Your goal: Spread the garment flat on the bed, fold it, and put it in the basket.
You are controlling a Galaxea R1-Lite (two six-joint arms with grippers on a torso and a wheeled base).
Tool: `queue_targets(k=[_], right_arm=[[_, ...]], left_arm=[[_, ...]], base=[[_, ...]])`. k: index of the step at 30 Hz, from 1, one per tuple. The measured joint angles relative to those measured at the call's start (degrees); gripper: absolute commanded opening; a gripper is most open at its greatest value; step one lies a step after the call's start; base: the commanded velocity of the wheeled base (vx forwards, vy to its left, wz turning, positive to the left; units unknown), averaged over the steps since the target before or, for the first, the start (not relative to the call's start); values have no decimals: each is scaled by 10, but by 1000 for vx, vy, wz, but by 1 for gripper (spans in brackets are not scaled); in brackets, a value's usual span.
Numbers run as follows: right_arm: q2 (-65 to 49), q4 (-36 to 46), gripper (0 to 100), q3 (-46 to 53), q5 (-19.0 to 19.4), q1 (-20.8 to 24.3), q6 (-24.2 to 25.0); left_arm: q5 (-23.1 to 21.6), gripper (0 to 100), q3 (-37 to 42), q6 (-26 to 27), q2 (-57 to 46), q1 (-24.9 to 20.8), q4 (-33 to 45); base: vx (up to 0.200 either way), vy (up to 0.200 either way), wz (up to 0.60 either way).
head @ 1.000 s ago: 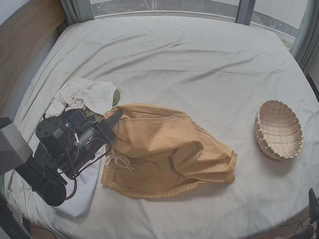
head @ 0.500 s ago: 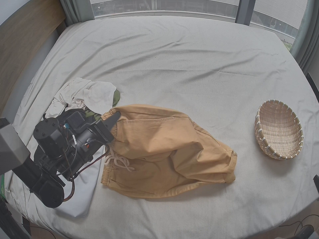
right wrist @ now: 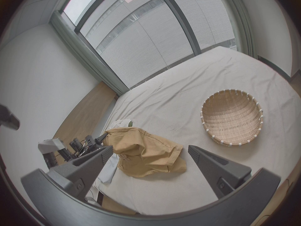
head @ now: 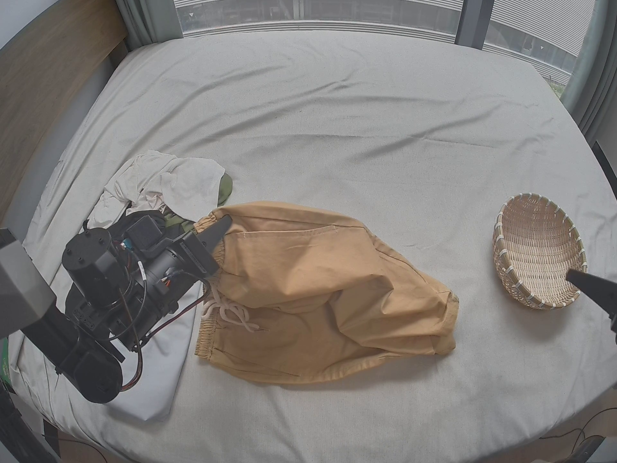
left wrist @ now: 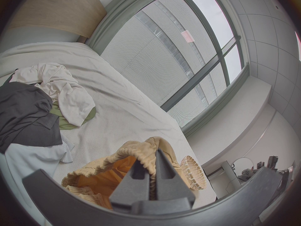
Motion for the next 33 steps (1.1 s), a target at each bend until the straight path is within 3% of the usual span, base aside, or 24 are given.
queue_targets(k=[9,16,33], right_arm=[[212,-151,100,2,4,3,62],[307,-191,100,3,23,21,178],[461,-305,100,3,33,23,226]], left_arm=[[0,0,-1,-1,0,1,0],[0,0,2,-1,0,5,0],[0,0,4,1,-2,13,0]], base=[[0,0,0],[0,0,0],[0,0,0]])
